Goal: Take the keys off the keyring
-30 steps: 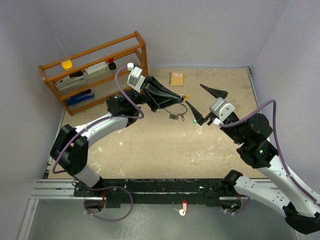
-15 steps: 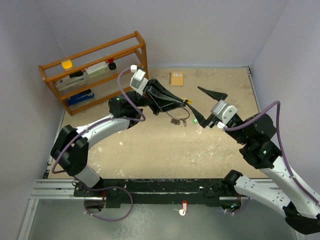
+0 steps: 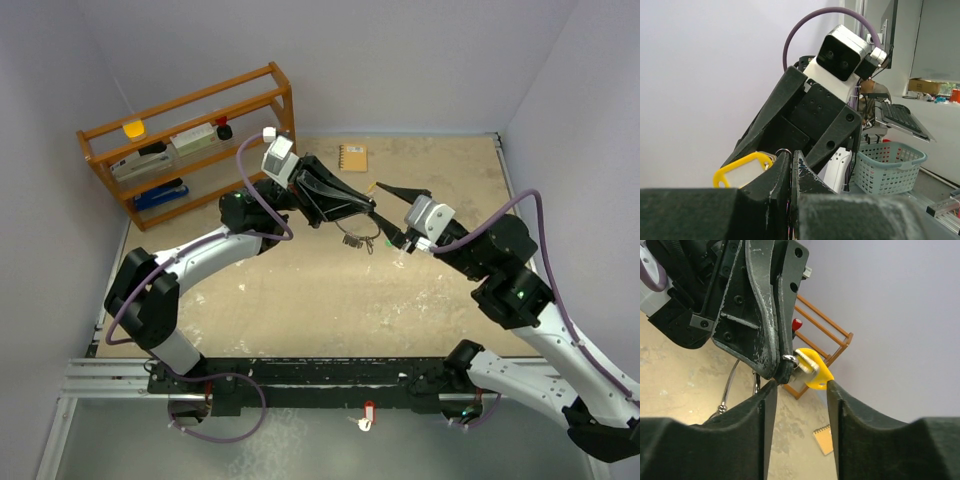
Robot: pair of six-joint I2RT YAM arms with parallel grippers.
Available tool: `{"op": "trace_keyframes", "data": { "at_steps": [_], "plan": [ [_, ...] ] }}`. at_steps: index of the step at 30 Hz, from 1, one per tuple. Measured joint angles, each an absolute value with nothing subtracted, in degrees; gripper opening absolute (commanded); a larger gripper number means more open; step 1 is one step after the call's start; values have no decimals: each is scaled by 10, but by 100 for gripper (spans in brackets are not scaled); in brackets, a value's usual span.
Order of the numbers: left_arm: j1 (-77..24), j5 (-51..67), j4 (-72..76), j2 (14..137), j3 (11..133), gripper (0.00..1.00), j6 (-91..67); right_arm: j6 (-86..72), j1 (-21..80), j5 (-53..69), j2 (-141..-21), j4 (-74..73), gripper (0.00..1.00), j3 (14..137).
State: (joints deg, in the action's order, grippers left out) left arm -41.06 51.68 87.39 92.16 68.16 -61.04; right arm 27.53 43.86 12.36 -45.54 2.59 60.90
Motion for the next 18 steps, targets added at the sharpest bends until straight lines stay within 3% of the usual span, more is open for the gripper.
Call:
{"op": "trace_keyframes", "data": {
  "at_steps": [3, 8, 13, 18],
  "plan": [
    [-410, 521, 874, 927, 689, 0, -612, 278, 438, 129, -455, 13, 62, 622],
    [-410, 529, 874, 933, 698, 0, -620, 281, 437, 130, -445, 0, 64, 632],
    [-410, 529, 874, 933, 699, 0, -622, 281, 437, 131, -441, -1, 57, 632],
    [-410, 527, 874, 933, 699, 0, -622, 281, 437, 136, -449, -2, 40, 632]
  ]
}}
